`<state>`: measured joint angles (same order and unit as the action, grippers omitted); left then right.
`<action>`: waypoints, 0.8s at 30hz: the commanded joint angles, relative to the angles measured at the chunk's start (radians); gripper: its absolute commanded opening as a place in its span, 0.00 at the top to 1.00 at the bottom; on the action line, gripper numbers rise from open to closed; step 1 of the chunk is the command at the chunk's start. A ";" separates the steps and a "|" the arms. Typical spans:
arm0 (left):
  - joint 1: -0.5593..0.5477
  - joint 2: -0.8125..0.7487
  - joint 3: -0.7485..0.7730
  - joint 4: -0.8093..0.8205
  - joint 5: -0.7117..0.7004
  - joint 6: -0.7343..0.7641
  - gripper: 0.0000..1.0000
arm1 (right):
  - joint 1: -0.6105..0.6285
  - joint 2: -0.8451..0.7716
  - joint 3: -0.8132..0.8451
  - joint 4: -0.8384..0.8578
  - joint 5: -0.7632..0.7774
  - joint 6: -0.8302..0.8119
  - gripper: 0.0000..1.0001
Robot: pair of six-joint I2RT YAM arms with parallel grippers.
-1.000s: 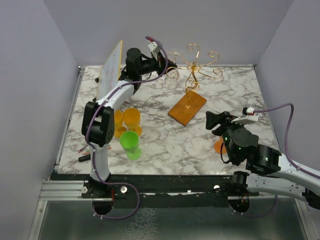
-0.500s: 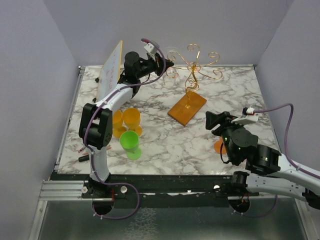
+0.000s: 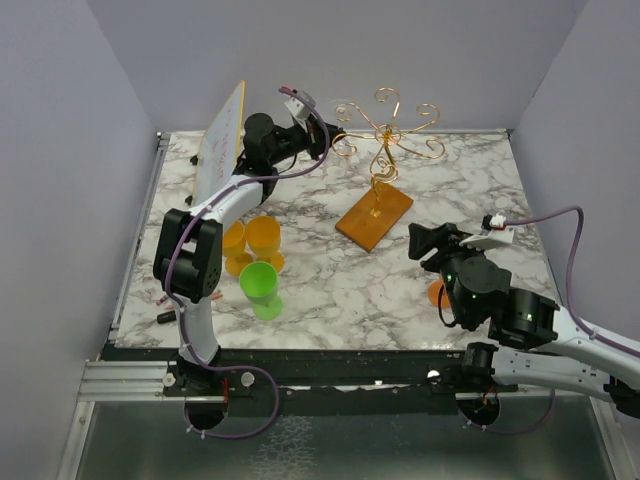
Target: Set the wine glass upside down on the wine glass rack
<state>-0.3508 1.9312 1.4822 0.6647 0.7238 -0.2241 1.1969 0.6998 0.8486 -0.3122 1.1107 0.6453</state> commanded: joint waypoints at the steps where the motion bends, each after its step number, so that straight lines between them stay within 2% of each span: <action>1: -0.001 -0.052 -0.005 0.078 0.073 0.014 0.97 | 0.006 0.006 0.007 -0.027 0.030 0.039 0.39; 5: -0.001 -0.056 -0.029 0.078 0.066 0.017 0.87 | 0.006 0.006 0.007 -0.026 0.032 0.046 0.39; 10: -0.001 -0.075 -0.070 0.078 0.036 0.017 0.63 | 0.006 0.005 0.010 -0.053 0.038 0.072 0.39; 17: 0.001 -0.122 -0.133 0.078 -0.007 0.003 0.46 | 0.006 -0.006 0.024 -0.127 0.037 0.114 0.39; 21: 0.009 -0.191 -0.218 0.047 -0.160 -0.026 0.40 | 0.006 -0.007 0.058 -0.224 0.022 0.156 0.38; 24: 0.021 -0.257 -0.298 -0.002 -0.273 -0.062 0.33 | 0.006 0.004 0.126 -0.424 0.042 0.291 0.36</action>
<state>-0.3473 1.7821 1.2701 0.7063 0.6395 -0.2375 1.1969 0.7006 0.8841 -0.4965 1.1103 0.7776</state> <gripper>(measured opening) 0.617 0.625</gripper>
